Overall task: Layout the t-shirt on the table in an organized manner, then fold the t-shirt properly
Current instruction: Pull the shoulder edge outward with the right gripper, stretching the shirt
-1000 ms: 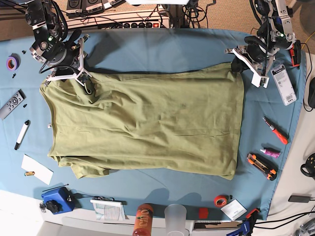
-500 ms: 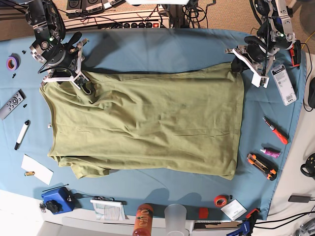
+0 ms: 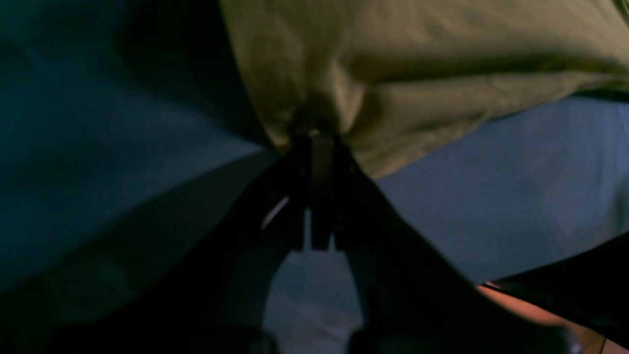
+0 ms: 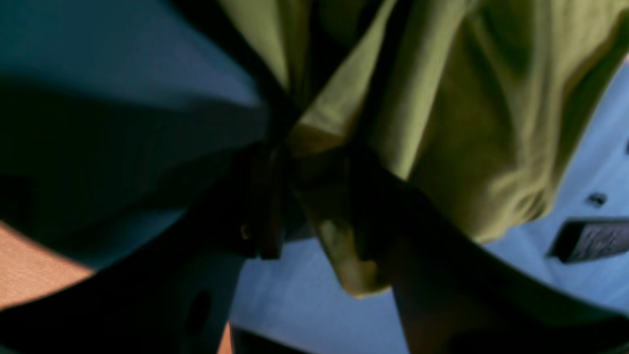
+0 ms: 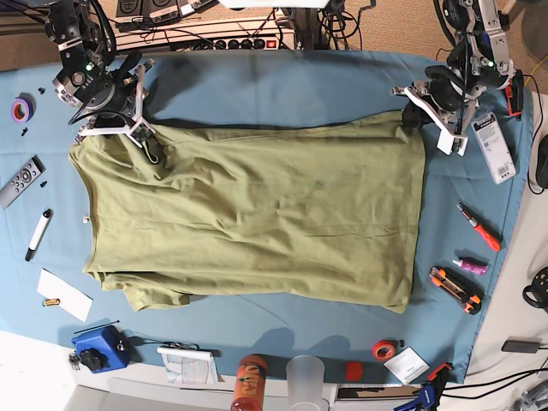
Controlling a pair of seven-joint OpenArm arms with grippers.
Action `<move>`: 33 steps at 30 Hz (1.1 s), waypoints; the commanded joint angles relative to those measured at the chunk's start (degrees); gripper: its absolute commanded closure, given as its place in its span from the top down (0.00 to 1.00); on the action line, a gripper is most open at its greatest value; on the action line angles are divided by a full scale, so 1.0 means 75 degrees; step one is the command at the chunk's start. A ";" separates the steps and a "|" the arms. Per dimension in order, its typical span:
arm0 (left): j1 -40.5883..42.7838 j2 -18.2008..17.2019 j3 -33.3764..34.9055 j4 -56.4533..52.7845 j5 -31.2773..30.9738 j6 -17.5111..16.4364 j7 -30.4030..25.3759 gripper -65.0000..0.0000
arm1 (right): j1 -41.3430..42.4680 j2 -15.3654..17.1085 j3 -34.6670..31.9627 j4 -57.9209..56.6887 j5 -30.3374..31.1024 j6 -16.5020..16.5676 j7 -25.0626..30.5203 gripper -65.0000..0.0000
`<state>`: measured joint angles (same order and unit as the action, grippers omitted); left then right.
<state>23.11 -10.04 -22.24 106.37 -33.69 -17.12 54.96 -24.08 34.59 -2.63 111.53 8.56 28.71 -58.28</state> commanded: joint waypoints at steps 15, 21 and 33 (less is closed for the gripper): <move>0.0052 -0.0017 0.0029 -0.0032 0.0207 0.0079 0.0353 0.00 | 0.0283 0.0131 0.0058 0.1297 0.0286 -0.0318 -0.1043 0.00; 0.0055 -0.0015 0.0029 -0.0032 0.0207 0.0076 0.0356 0.00 | 0.0242 0.0131 0.0064 0.1883 0.0283 -0.0321 -0.1268 0.00; 0.0093 -0.0017 0.0029 -0.0032 0.0210 0.0079 0.0411 0.00 | -0.0286 0.0131 0.0312 0.1883 0.0286 -0.0321 -0.1568 0.00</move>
<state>23.16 -10.04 -22.24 106.37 -33.71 -16.93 55.00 -26.35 34.61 -0.82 124.77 10.96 26.57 -70.41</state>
